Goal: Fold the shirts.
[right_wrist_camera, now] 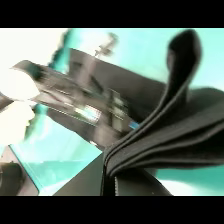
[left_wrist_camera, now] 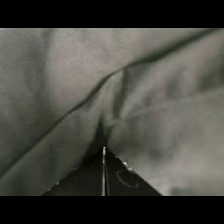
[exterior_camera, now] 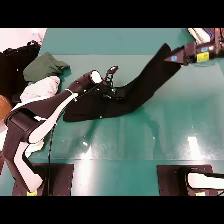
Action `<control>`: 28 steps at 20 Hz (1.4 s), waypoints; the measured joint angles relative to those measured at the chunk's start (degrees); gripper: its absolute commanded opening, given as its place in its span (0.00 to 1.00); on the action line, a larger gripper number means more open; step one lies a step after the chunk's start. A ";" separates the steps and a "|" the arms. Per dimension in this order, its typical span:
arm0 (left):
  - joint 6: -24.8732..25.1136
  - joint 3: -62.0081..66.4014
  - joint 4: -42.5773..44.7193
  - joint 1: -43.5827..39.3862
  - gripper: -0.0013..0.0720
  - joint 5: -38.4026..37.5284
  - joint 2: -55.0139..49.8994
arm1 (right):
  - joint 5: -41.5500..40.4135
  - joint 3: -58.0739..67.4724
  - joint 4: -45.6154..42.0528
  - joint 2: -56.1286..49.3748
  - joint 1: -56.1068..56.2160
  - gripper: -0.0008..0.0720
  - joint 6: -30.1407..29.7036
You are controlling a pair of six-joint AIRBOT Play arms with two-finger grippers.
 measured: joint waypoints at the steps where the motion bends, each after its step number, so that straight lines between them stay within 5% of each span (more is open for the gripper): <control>1: -0.09 0.00 0.63 0.00 0.06 -0.24 -0.07 | -0.59 1.03 0.09 0.13 1.55 0.03 0.22; 7: -0.20 3.80 2.95 4.11 0.06 -5.18 1.22 | -6.45 3.28 0.55 -0.85 10.91 0.03 0.48; 15: 3.50 15.47 8.39 20.46 0.06 -17.18 10.97 | -21.16 4.83 2.03 -12.20 31.95 0.04 -4.87; 16: 3.82 16.39 9.44 22.60 0.06 -18.80 12.41 | -23.28 6.29 2.08 -15.06 34.62 0.10 -5.51; 17: 4.09 16.98 10.14 24.55 0.06 -20.04 13.60 | -24.61 8.02 2.05 -17.77 36.85 0.30 -5.88; 18: 4.22 17.42 11.08 26.51 0.06 -21.35 14.71 | -25.88 10.27 2.05 -20.81 38.95 0.38 -6.25; 22: 4.59 18.23 12.79 32.22 0.06 -25.33 17.64 | -27.78 16.37 1.97 -28.55 42.84 0.36 -6.91; 23: 4.59 18.34 12.90 32.83 0.06 -26.10 18.08 | -27.52 16.33 1.95 -28.96 42.73 0.25 -7.02; 28: 4.70 18.53 13.25 34.38 0.06 -28.70 18.97 | -17.66 8.28 0.26 -25.64 36.30 0.24 -7.15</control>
